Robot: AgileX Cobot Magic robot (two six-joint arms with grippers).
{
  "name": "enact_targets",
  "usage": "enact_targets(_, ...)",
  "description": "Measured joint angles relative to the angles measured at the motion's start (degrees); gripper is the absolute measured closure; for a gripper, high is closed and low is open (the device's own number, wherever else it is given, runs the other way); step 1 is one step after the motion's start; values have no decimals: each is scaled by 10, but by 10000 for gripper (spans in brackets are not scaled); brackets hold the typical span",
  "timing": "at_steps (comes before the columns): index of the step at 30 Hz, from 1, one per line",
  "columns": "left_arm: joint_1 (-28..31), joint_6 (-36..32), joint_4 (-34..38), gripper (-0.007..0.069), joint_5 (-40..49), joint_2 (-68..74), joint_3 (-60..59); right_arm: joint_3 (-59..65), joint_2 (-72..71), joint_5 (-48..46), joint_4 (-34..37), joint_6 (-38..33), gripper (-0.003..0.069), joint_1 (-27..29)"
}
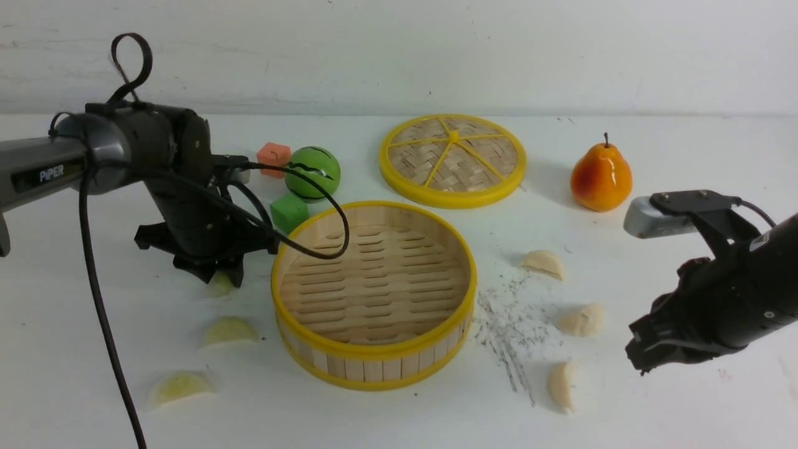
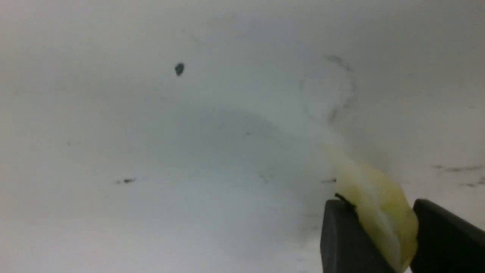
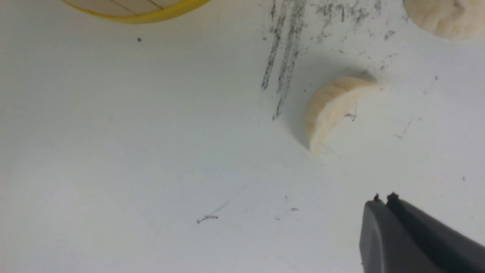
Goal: Put the dumplings into the steamer on the white table.
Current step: 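Reach for and grasp a dumpling on the table with the left gripper, then place the dumpling into the bamboo steamer basket with the left gripper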
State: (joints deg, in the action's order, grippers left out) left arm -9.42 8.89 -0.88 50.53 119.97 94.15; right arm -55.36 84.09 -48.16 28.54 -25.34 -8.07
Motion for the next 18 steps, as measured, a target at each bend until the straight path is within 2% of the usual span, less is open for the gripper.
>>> enact_targets(5,-4,0,121,419,30,-62,63,0,0,8,7,0,650,0)
enact_targets(8,-32,-17,206,419,22,-83,80,0,0,11,9,0,648,0)
enact_targets(13,-91,-23,220,419,-7,-28,81,-1,0,12,10,0,643,0)
enact_targets(18,-106,-16,210,419,-26,31,79,-1,0,12,10,-1,637,0)
